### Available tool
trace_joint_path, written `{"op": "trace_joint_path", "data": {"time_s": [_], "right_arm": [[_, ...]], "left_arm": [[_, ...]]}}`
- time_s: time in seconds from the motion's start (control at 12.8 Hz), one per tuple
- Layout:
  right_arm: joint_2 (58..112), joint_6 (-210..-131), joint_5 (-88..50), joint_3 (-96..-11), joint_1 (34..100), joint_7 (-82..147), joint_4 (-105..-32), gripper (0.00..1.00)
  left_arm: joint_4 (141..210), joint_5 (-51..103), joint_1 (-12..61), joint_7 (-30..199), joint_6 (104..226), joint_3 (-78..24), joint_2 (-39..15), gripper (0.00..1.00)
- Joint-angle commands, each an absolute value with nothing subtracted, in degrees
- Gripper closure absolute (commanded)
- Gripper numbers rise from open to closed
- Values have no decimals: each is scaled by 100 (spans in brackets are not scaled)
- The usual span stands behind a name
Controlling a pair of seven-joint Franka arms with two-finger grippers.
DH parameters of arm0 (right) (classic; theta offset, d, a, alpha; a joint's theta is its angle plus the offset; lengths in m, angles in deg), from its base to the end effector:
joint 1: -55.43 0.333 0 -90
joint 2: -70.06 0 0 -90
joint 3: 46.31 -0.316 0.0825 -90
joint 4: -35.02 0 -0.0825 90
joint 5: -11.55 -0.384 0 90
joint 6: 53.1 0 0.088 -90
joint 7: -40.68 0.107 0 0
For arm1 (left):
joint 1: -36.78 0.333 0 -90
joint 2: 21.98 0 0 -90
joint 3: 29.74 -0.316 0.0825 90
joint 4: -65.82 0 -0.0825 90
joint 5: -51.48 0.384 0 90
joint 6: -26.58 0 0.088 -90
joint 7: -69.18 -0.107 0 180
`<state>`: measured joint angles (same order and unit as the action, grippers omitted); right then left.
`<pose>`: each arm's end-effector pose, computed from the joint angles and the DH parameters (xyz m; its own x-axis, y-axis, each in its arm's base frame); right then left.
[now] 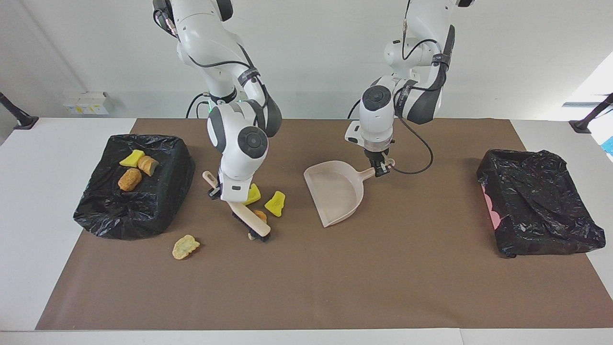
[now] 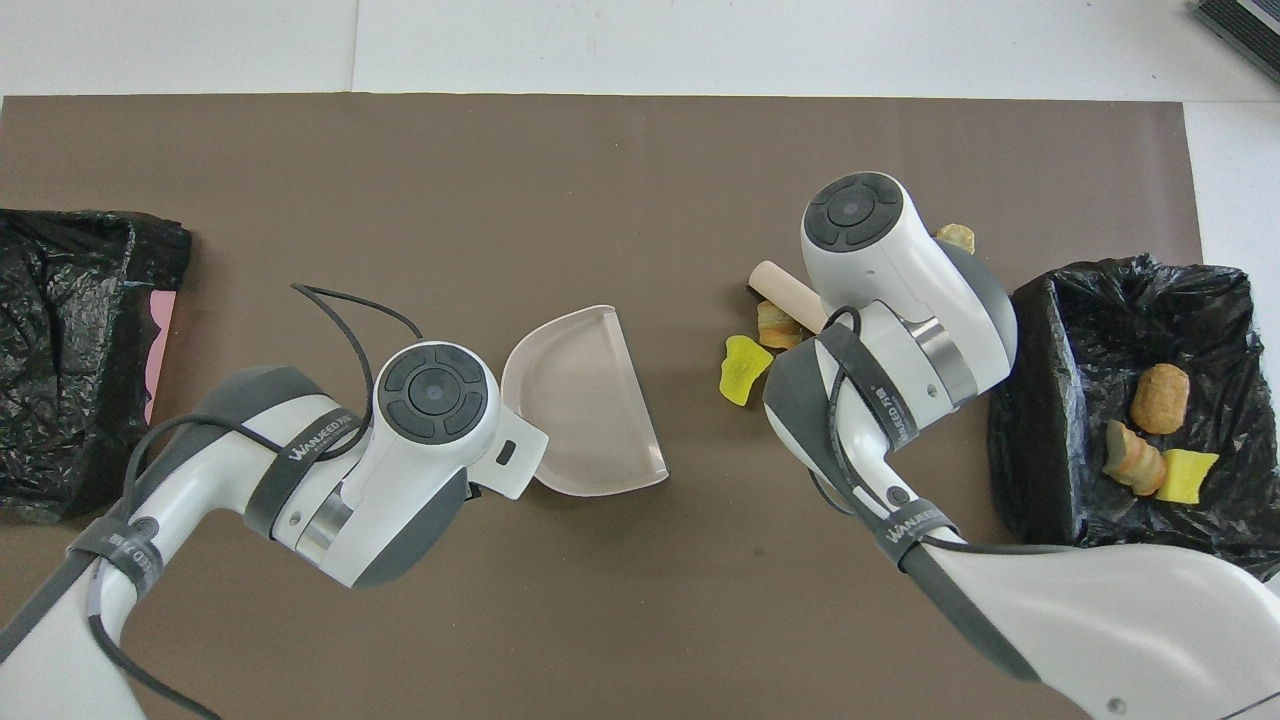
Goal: Sweep and dump trash in bin
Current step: 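Sweep the far tan lumps toward the dustpan with the right gripper's brush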
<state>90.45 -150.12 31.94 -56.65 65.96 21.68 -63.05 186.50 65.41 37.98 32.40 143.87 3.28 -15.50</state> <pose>0.5844 0.1778 0.3646 0.6451 0.6351 -0.4248 0.7345 -0.6686 0.1160 0.4695 -0.2719 0.3612 0.2373 -0.9492 -0.2065 -0.9707 -0.2397 -0.0135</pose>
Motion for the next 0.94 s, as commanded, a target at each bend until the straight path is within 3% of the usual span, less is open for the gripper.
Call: {"op": "trace_joint_path", "data": {"time_s": [0.0,0.23,0.62,0.86], "right_arm": [[8501,-14927,2799,-5694,6519,2283,-6695,100],[8605,-15030,3140,-5650,6169,2301,-6325,100],[8921,-15962,4097,-5642,5534,2853,-6307,100],[9186,-15928,4293,-5606,5446,4423,-6210,100]], "left_arm": [[18921,6484,3889,3315,14506,331,-1803,100],[18922,6484,3889,3323,14523,331,-1803,100],[18922,6475,3889,3262,14567,331,-1803,100],[18922,6475,3889,3262,14576,331,-1803,100]]}}
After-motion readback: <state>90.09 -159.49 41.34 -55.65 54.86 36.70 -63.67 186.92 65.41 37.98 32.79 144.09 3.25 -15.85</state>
